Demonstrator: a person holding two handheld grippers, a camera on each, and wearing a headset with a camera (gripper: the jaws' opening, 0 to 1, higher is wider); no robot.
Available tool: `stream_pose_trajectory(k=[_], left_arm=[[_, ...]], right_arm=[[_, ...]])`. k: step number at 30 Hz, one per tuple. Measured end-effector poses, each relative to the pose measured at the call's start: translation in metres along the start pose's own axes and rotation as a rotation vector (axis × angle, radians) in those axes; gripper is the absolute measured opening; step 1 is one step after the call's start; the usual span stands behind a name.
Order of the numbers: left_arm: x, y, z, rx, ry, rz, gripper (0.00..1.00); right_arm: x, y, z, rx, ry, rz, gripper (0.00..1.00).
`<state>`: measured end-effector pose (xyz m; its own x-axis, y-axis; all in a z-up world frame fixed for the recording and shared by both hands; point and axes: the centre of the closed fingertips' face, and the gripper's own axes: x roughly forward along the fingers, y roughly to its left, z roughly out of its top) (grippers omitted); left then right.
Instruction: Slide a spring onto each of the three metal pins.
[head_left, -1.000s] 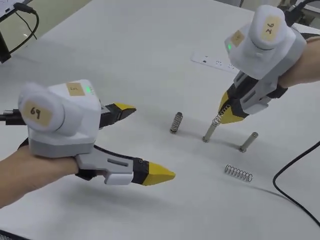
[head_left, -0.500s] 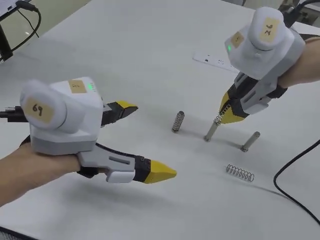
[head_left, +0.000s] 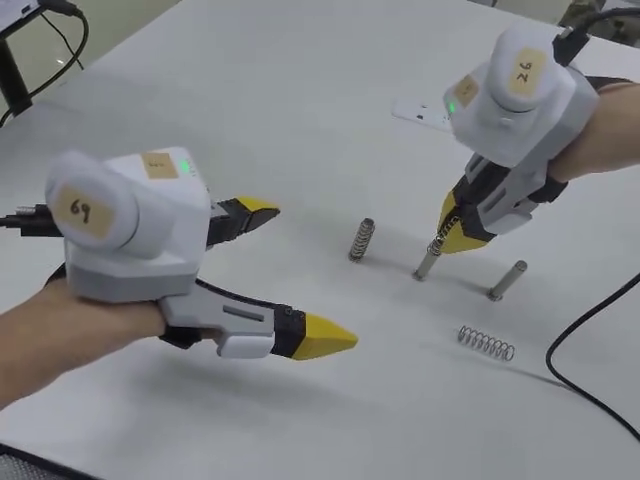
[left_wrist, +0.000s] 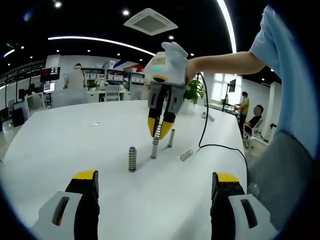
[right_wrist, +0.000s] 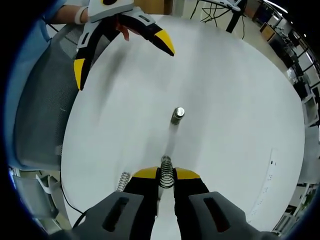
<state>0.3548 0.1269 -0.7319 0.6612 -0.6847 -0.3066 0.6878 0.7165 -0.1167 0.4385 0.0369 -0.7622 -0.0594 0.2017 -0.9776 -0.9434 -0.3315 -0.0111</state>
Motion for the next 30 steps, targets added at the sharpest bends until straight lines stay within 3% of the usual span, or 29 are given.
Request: stream_pose_trajectory(k=[30], left_arm=[[-0.0014,0.0023,0.0000,-0.004,0.002,0.005,0.90]], right_arm=[[0.0010,0.0020,0.0013,-0.014,0.036,0.006,0.08]])
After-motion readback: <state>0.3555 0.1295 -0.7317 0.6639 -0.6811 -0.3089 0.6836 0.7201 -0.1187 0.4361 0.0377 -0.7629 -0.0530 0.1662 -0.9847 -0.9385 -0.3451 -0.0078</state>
